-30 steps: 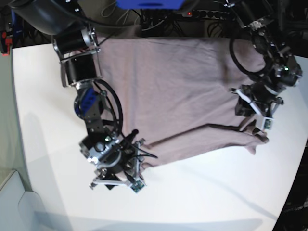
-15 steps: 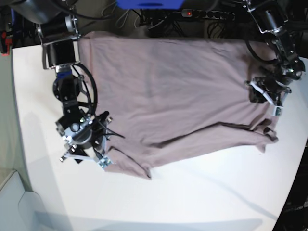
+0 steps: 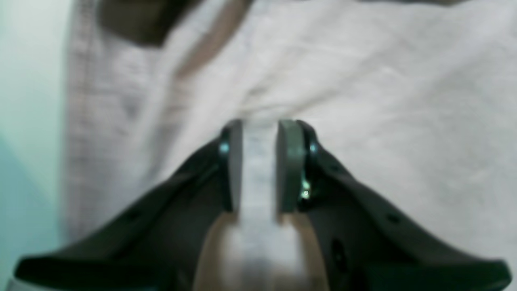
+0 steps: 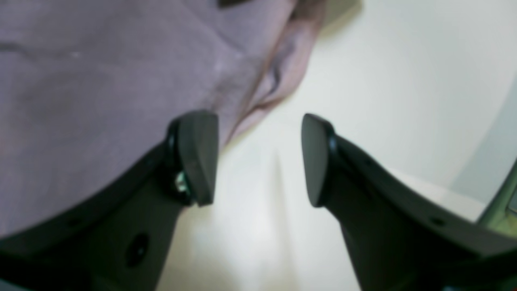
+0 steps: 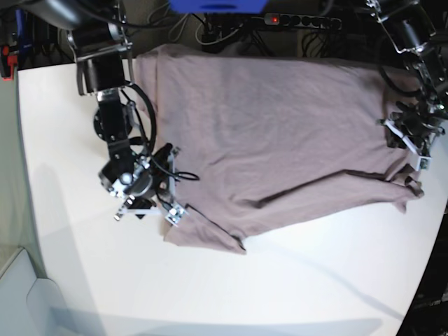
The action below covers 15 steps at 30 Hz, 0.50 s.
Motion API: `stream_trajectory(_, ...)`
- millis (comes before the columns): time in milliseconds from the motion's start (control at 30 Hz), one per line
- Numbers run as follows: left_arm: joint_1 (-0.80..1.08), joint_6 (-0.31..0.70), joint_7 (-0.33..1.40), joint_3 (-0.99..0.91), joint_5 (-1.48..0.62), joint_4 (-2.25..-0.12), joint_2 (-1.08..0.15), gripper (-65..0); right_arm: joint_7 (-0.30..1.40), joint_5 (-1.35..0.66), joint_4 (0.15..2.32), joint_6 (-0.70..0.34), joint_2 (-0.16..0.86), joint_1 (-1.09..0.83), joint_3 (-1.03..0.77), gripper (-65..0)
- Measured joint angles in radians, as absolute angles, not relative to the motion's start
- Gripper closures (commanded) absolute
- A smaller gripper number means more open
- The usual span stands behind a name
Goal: Layout the t-shirt on the table in an organized manner, then fold the t-shirt properly
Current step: 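Pull the shirt sides apart with both grippers to flatten it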
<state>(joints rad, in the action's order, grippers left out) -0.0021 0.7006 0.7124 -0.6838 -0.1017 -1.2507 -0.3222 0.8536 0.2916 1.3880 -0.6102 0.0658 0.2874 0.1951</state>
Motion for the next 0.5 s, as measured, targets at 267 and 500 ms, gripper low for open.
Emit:
stream_trajectory(267, -0.010, 0.700, 0.706, -0.685, -0.105, -1.251, -0.400, -15.2, 0.823, 0.288, 1.391, -0.610, 0.058, 0.289, 0.197, -33.1)
stream_trajectory(500, -0.041, 0.699, 0.736, -0.687, -0.111, -1.312, -0.368, -15.2, 0.813, 0.279, 1.397, -0.612, 0.055, 0.323, 0.160, -32.6)
